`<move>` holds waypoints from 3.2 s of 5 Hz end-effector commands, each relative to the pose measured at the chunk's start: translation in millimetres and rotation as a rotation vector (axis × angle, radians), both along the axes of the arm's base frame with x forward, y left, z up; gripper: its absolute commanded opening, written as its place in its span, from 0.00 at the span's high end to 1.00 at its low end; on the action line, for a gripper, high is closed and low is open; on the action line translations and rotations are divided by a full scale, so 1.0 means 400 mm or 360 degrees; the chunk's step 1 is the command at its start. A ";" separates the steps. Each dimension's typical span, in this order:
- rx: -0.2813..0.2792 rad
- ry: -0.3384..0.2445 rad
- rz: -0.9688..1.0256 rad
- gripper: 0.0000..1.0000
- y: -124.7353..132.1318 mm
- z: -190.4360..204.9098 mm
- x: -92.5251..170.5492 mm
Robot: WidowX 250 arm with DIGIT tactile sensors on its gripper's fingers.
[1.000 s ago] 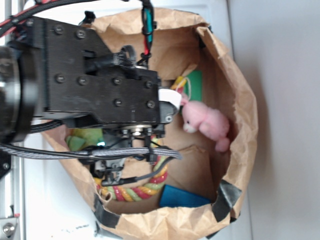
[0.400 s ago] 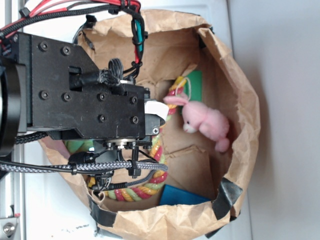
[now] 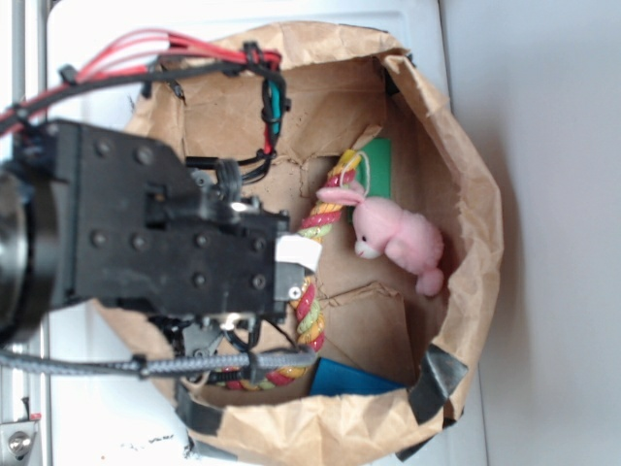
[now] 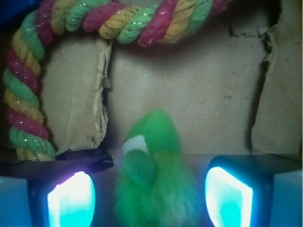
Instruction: Grab the green animal.
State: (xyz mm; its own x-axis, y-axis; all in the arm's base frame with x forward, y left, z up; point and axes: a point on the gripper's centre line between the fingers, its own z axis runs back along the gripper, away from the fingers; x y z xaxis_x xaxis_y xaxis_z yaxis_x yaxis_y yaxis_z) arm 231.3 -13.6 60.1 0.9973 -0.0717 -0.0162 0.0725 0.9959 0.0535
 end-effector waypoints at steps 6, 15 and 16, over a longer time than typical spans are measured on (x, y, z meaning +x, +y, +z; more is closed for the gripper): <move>0.0008 -0.0124 0.0131 1.00 0.012 0.024 0.059; -0.0187 -0.0606 0.0335 1.00 0.028 0.362 0.120; -0.0210 -0.0615 0.0341 1.00 0.026 0.363 0.128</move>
